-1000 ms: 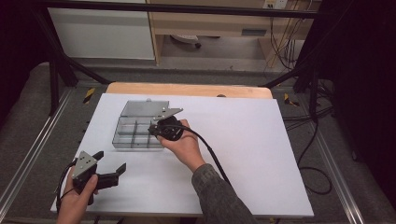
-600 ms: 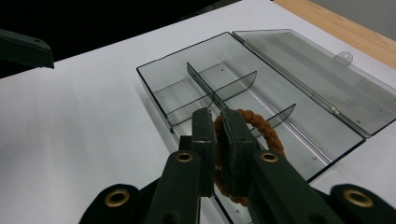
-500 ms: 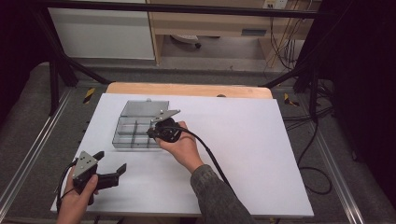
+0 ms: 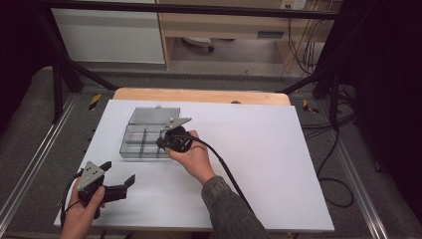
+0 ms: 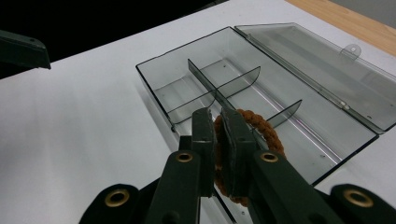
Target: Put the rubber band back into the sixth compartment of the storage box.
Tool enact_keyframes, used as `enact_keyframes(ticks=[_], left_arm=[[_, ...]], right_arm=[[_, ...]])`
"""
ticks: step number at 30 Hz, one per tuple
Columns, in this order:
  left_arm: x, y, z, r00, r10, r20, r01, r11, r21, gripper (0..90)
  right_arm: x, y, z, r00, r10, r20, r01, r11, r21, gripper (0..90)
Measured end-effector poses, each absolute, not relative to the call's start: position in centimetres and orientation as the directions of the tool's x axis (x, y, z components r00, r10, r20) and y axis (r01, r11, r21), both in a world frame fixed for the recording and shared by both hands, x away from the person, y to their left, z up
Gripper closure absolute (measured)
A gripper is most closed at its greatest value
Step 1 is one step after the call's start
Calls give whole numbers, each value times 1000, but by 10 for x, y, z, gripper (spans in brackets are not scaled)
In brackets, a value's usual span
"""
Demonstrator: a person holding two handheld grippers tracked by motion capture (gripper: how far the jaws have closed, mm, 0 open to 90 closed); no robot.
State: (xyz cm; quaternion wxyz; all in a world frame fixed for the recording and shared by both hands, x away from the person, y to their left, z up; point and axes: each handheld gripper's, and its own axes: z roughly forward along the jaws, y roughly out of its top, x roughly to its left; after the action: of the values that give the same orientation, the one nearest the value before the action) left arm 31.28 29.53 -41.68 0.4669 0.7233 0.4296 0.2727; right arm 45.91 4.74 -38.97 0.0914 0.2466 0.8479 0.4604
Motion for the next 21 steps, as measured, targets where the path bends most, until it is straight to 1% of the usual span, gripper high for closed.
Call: enact_keyframes(ticks=[6,13,21], left_arm=[[313,295,-417,484,875,-6,367,-197,909,43],[313,295,-417,487,873,-7,369,-198,908,43],[313,294,-417,489,872,-7,368,-200,908,43]], right_arm=[[461,49,-394,-858,508,80,347,457,819,848],[466,50,-398,-847,518,117,378,434,818,848],[469,51,-405,-843,528,104,385,457,802,847]])
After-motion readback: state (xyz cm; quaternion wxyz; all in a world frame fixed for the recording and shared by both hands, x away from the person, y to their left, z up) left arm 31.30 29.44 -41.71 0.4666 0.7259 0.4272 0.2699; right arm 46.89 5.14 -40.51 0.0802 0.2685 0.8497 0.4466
